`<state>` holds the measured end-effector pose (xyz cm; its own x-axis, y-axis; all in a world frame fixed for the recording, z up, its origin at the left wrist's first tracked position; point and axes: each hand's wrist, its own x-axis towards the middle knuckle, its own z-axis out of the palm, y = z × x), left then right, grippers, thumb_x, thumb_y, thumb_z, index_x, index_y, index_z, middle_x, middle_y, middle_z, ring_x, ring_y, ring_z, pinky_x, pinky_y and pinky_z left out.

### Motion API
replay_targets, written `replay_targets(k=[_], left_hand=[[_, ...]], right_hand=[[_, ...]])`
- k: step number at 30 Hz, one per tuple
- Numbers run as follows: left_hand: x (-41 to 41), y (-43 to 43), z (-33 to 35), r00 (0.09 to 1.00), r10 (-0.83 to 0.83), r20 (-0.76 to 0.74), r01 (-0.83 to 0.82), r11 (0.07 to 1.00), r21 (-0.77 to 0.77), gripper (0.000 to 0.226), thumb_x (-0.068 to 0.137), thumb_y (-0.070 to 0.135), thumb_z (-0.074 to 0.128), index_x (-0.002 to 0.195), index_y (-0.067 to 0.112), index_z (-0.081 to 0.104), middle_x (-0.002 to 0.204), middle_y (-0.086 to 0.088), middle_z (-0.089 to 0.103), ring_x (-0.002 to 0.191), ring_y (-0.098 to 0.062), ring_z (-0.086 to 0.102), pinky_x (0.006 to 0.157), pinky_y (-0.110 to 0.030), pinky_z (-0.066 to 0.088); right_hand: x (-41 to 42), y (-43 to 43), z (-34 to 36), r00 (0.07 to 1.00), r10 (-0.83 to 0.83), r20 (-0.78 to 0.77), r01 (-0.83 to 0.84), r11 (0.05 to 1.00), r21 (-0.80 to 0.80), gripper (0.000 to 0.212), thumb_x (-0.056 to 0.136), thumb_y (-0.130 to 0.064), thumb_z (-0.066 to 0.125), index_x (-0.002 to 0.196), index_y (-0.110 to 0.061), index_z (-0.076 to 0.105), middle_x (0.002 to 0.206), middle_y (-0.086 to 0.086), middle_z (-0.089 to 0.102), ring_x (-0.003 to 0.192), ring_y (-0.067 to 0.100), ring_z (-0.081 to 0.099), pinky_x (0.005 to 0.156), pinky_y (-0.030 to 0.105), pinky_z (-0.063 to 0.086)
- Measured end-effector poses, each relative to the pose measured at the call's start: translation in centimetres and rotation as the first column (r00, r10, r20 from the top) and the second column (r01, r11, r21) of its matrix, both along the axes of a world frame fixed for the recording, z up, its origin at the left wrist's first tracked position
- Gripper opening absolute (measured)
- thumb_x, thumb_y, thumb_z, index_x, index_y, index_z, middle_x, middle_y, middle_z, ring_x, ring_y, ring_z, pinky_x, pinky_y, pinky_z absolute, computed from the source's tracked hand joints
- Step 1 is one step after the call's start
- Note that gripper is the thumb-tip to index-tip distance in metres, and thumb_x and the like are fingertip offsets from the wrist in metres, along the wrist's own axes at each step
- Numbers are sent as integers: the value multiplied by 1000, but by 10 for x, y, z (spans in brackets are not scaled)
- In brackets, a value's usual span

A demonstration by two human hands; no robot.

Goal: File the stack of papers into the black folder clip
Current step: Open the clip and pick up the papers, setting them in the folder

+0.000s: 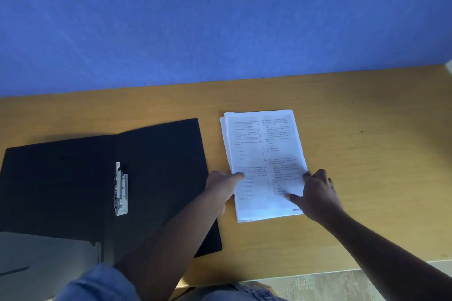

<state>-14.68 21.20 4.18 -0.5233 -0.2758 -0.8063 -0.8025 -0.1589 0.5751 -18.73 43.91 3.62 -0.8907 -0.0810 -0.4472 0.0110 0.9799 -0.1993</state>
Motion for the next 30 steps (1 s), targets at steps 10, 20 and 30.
replay_targets(k=[10,20,30], left_hand=[[-7,12,-3,991,99,-94,-96,995,39,34,83,35,75,105,13,62,97,-1,74,85,-17,70,60,-28,51],[-10,0,-8,955,-172,-243,153,984,-96,18,99,28,56,116,34,57,102,19,66,89,-2,63,66,-24,50],[62,-45,5,961,62,-269,7,969,247,24,99,15,60,121,21,67,115,-1,75,106,-23,71,91,-50,57]], right_hand=[[0,3,-4,1000,13,-8,-13,1000,-4,78,79,-57,71,133,-4,50,122,12,42,114,33,45,98,40,43],[-3,7,-7,1000,13,-26,-13,1000,1,79,76,-59,73,131,-6,54,121,12,45,114,33,49,96,40,45],[1,-3,27,899,-339,278,438,682,-586,43,87,-40,71,122,-16,68,107,2,75,95,26,71,83,42,55]])
